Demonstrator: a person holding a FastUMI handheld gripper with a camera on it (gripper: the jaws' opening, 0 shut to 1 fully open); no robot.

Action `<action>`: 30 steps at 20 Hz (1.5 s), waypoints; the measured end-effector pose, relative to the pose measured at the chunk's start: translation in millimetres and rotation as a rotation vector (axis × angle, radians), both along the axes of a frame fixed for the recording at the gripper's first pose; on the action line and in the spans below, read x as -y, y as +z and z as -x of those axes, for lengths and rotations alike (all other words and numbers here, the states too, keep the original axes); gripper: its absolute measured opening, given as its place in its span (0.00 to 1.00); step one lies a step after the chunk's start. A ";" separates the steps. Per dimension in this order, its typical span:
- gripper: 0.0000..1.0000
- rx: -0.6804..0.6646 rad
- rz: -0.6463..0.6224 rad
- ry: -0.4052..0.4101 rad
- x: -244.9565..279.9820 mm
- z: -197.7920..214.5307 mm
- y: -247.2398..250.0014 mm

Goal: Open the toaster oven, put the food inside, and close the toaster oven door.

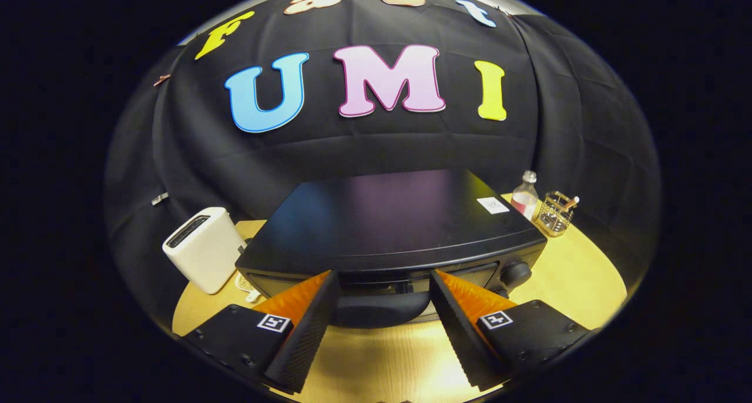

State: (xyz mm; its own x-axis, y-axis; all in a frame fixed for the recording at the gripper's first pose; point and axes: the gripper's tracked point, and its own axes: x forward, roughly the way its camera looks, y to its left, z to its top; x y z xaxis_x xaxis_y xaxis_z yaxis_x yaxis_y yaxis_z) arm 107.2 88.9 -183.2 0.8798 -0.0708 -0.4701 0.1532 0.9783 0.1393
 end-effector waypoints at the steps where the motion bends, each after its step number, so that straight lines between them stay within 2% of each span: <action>1: 1.00 -0.031 -0.031 0.001 -0.4 3.7 -3.8; 15: 1.00 -0.101 -0.003 0.071 -9.1 79.1 -29.5; 19: 1.00 -0.102 0.100 0.150 -14.1 100.8 -42.5; 22: 0.99 -0.105 0.082 0.153 -13.4 113.7 -54.2; 25: 0.99 -0.175 0.096 0.187 -17.4 130.3 -80.7; 28: 1.00 -0.284 0.002 0.186 -16.4 146.3 -106.1; 30: 0.99 -0.281 -0.006 0.193 -6.5 151.6 -103.7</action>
State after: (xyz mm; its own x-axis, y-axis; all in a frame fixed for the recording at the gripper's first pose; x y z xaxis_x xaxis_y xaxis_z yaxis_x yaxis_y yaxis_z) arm -44.3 95.4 -286.9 0.7126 0.0880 -0.6961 -0.0020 0.9924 0.1234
